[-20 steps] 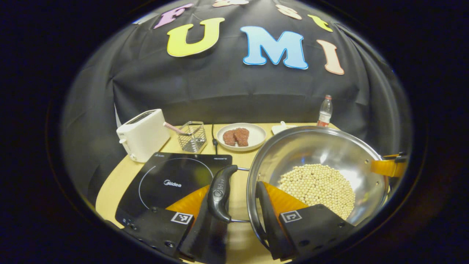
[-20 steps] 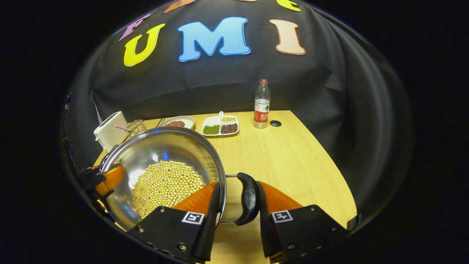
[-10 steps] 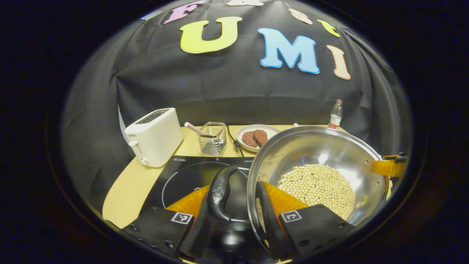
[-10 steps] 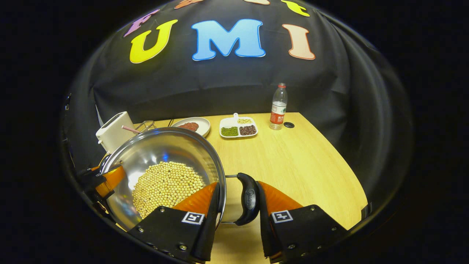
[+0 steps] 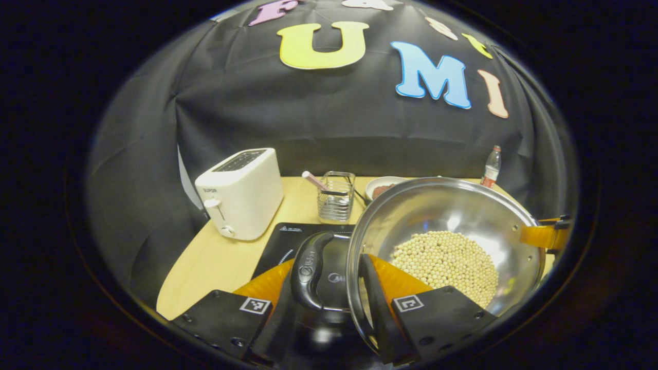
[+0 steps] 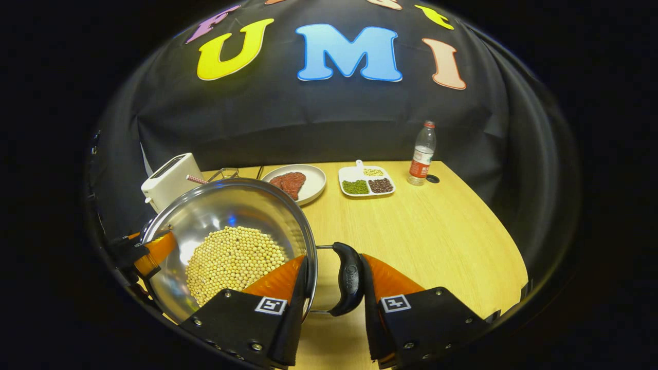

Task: First push the handle of the pot to place it horizontally, then grasp the pot with both hands and set it on the induction cooktop.

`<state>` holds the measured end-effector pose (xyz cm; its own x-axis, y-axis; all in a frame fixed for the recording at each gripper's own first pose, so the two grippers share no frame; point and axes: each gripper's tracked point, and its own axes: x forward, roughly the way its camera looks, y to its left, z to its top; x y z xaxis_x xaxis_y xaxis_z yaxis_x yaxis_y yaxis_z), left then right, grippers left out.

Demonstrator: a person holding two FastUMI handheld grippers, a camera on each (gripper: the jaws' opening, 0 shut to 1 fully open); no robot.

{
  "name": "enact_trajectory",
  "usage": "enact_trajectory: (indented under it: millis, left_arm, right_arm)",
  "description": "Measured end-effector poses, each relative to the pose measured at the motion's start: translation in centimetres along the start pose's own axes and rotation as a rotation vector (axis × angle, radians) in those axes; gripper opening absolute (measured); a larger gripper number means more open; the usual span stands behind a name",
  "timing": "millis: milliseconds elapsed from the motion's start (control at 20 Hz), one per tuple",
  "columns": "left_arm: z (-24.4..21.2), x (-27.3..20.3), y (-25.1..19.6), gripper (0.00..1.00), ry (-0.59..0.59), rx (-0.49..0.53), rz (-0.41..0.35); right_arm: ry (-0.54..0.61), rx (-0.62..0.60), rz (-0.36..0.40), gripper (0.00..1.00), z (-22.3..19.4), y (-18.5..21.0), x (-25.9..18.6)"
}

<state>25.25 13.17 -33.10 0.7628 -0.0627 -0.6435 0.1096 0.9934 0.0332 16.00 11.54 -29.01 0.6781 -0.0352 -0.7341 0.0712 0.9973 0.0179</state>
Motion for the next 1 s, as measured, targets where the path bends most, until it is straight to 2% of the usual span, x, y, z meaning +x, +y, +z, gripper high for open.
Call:
enact_trajectory:
  millis: [200, 250, 450, 500, 550, 1000]
  left_arm:
    - [-0.5, 0.7, 2.6, 0.72, 0.010, -0.009, 0.020]
    - [-0.6, 1.0, 3.3, 0.76, 0.014, -0.012, 0.025]
    - [-1.1, 1.8, 5.4, 0.72, 0.032, -0.017, 0.044]
    - [-1.3, 2.1, 6.2, 0.76, 0.038, -0.018, 0.049]
    - [-1.3, 2.5, 6.8, 0.72, 0.039, -0.019, 0.053]
    - [-2.3, 3.8, 10.4, 0.69, 0.066, -0.045, 0.077]
  right_arm:
    - [0.009, -0.010, 0.015, 0.52, 0.1, 2.4, 1.1]
    - [0.013, -0.013, 0.020, 0.52, 0.0, 2.9, 1.4]
    - [0.030, -0.017, 0.033, 0.52, -0.2, 5.1, 2.7]
    - [0.035, -0.016, 0.036, 0.52, -0.3, 5.6, 3.0]
    - [0.040, -0.014, 0.040, 0.52, -0.4, 6.1, 3.3]
    - [0.056, -0.044, 0.050, 0.52, -0.6, 9.4, 4.8]
